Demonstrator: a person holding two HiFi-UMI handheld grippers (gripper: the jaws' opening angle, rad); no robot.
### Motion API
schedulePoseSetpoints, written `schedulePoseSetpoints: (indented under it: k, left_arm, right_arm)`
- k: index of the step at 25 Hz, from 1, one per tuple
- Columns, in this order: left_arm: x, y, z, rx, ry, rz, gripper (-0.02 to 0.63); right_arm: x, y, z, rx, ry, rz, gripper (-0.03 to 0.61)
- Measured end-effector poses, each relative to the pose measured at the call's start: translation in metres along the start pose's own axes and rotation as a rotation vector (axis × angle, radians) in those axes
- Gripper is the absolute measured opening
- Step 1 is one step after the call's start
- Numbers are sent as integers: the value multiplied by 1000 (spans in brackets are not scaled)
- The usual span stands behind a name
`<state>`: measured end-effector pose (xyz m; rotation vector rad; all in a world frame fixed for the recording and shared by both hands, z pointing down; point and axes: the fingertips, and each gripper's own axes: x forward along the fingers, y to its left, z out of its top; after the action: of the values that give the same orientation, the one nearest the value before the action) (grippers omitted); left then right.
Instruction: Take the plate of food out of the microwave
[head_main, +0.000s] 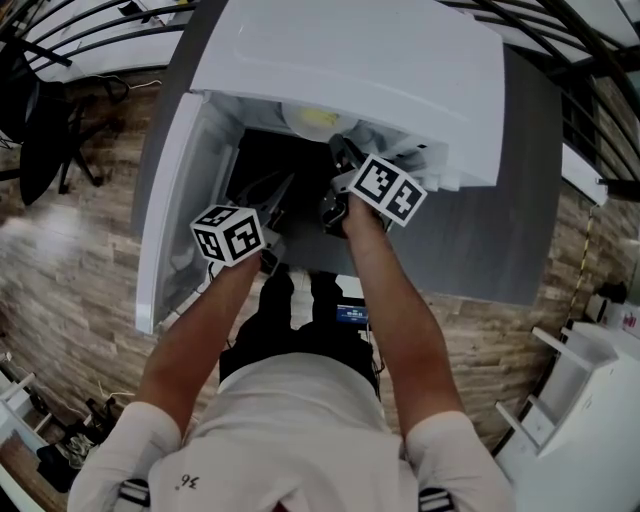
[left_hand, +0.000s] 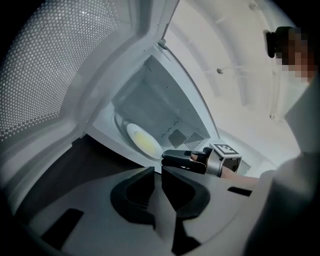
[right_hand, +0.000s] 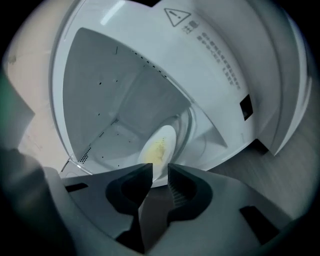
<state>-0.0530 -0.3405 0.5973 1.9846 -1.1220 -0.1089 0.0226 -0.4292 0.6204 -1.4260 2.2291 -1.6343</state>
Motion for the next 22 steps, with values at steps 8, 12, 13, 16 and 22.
schedulePoseSetpoints:
  k: [8,12,13,16,22]
  left_arm:
    - [3,2,-1,-11,11,-12,29]
    - [3,5,3,-28,5,-15,29]
    - [4,5,4,-36,4,-17,29]
    - [8,9,6,-64,4,-28,29]
    - [18,12,14,-102,11,-40,36]
  right_arm:
    - [10,-10,1,68,5,-32,72]
    - [10,-9,2,99,4,-20,55]
    - [9,-9,3,107,3,-16,52]
    - [5,-12,2,123,3,-7,46]
    - [-6,-10,4,132,10,12,35]
